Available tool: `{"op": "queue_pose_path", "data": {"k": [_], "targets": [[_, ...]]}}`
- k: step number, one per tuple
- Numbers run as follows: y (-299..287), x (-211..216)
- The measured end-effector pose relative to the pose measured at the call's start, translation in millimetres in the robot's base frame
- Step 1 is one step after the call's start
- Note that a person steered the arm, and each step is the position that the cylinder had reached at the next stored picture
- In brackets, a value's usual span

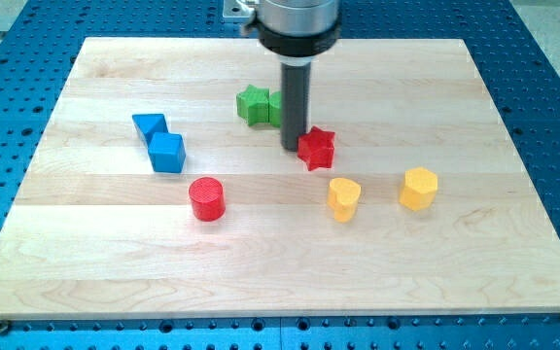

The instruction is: Move the red star slightly to the left

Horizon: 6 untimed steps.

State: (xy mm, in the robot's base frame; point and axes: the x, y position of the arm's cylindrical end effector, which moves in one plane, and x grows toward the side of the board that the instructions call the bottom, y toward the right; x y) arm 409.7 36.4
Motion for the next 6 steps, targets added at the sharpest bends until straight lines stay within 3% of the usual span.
{"op": "queue_pose_path", "data": {"k": [2,3,5,6], "targets": [[107.3,-21.6],[120.4,-1.3],[39.1,15.9],[36.9,15.9]]}}
